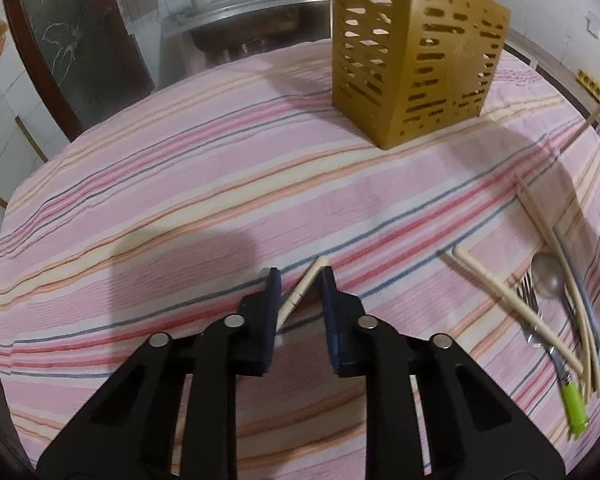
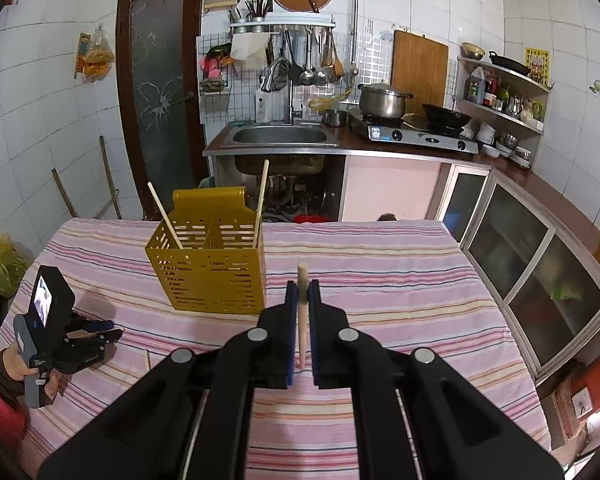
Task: Organize utensils
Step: 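Move the left tool to the table and close it on a wooden chopstick, then carry the chopsticks in both tools over the yellow holder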
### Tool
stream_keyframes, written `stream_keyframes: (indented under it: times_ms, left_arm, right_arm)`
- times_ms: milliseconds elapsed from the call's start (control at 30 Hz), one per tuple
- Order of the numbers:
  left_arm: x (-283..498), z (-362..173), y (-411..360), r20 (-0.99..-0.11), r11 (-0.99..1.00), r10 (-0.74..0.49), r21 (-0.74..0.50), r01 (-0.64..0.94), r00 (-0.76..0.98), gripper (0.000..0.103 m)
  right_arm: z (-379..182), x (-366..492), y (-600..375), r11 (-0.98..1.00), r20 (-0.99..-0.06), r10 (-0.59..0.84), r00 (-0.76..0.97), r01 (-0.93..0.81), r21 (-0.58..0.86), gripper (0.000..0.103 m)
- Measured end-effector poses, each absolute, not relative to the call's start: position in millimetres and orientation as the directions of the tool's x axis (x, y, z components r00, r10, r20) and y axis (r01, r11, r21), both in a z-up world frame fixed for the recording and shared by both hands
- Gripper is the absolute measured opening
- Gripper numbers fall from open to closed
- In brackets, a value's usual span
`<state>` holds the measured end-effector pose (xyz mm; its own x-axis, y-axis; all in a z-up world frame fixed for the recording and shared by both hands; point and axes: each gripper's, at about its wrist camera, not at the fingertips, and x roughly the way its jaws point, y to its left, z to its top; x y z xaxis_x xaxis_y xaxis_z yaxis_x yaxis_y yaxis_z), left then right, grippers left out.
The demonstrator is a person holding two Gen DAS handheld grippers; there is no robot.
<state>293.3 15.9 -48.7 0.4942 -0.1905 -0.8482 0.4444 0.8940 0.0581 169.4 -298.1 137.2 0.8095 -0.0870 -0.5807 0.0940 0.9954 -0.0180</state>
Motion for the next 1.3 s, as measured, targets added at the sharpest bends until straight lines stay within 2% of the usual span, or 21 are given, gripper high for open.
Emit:
stream_keyframes:
  times_ms: [167,367,667,1000,1300]
  left_arm:
    - [296,-46,18,-0.841,0.915,-0.189,0.037,0.402,0.507,0.011]
    - [287,-13,31,-0.779,0.949,-0.196,0.003,0.316,0.596,0.004]
    - [257,56,45,-0.606,0.985,-0.149,-0.021,0.172,0.781,0.004]
    - [218,116,33,-0.413,0.990,-0.143,-0.043,0.138,0.899,0.004]
    - [213,152,7,-0.330,0.985,-0.171,-0.068,0.157,0.928,0.004]
  right_arm:
    - [134,175,-294,0.996,-0.579,-0.077,0.811,0.086,-0.012,0.006]
    - [140,179,-290,0.998,-0.556,-0.061,0.829,0.067,-0.010,0.006]
    - [141,181,-290,0.999,-0.537,-0.036,0.843,0.046,0.004,0.006]
    - [154,174,-298,0.999,-0.499,-0.037,0.866,0.049,0.010,0.006]
    - [175,168,-308,0.998,-0.451,-0.033,0.892,0.049,0.025,0.006]
